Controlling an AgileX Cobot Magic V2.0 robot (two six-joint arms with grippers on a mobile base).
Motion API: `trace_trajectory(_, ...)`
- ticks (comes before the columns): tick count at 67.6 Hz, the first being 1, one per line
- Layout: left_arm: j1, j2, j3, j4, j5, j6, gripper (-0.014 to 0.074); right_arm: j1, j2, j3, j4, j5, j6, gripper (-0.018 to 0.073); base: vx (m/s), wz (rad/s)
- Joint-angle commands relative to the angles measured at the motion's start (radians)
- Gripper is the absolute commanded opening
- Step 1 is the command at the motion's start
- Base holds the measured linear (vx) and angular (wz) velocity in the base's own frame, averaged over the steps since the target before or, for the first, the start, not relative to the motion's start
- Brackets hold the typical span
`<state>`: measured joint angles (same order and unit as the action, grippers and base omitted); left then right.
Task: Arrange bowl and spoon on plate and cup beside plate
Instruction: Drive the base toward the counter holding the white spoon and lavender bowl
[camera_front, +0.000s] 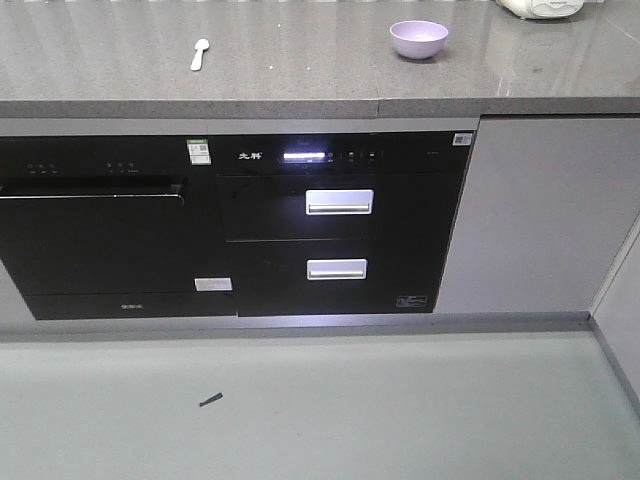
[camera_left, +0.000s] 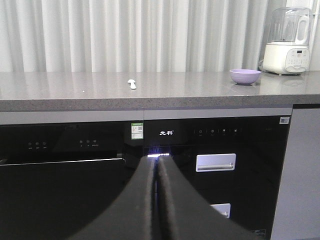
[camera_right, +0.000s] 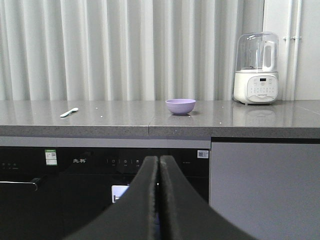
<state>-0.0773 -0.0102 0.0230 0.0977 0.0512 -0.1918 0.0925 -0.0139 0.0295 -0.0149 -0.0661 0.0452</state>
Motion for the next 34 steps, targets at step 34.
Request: trace_trajectory(34,-0.006,-0.014,-0.017,-0.009,-0.077,-0.001,-0.0006,-0.007,-0.004,0.008,-0.003,-0.073,-0.003,-0.0011,0.21,-0.04)
